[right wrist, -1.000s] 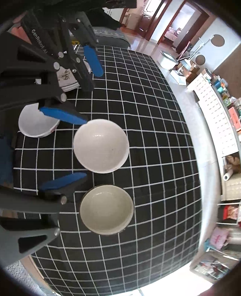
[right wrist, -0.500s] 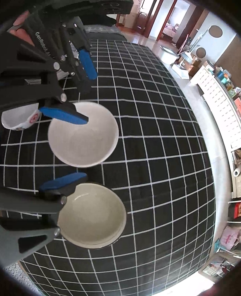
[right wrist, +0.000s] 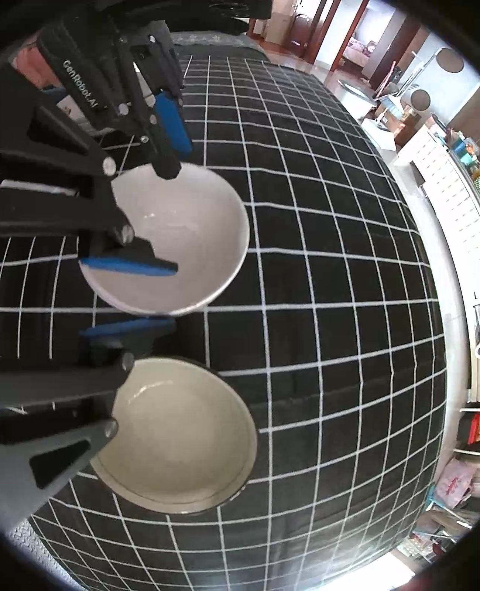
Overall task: Organize plates and bowls
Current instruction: 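Move the left gripper to the cream bowl and grasp its rim, then carry the cream bowl into the white bowl and open the left gripper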
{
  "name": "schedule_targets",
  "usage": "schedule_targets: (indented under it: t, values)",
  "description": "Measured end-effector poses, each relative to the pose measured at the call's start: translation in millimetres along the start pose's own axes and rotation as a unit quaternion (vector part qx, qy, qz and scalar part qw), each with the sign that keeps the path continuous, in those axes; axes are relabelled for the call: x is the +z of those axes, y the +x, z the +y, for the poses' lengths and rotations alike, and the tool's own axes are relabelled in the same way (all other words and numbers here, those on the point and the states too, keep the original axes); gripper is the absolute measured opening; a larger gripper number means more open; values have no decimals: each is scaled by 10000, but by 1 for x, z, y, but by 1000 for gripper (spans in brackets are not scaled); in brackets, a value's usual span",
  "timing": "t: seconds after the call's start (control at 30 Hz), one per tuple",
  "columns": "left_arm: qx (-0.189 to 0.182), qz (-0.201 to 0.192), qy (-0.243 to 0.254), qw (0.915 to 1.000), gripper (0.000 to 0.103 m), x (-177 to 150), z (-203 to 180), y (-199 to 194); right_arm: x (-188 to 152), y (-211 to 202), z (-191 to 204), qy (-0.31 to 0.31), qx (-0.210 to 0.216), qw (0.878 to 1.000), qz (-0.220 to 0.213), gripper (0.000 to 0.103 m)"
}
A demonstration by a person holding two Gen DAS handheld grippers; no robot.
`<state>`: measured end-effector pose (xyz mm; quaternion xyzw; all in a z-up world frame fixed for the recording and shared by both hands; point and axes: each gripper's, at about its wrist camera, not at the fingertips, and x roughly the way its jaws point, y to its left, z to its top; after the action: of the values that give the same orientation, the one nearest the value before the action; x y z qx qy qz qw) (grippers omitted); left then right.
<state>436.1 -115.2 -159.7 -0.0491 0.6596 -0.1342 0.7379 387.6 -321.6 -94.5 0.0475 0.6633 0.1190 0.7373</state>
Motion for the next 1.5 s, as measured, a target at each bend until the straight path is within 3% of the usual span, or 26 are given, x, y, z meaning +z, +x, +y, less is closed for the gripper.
schedule_targets:
  t: [0.17, 0.27, 0.57, 0.7, 1.0, 1.3, 1.5]
  values:
    - [14, 75, 61, 10000, 14, -6, 1, 14, -13, 4, -10, -42, -88, 9999, 92, 21]
    - [115, 85, 62, 9999, 11, -9, -1, 22, -21, 5, -19, -66, -162, 9998, 83, 11]
    - [117, 53, -46, 9999, 8, -41, -9, 30, -38, -8, -25, 51, -228, 9997, -124, 10]
    - [67, -23, -121, 9999, 8, -56, -13, 15, -39, -14, -3, 201, -191, 9996, -80, 10]
    - [51, -330, -189, 9993, 8, -101, -26, -32, -68, -63, 30, -59, -286, 9986, -439, 10]
    - [44, -478, -373, 9982, 8, -160, -15, -60, -99, -77, 70, -253, -316, 9980, -495, 10]
    - [118, -501, -404, 9979, 9, -182, -17, -64, -106, -72, 88, -347, -321, 9976, -497, 10]
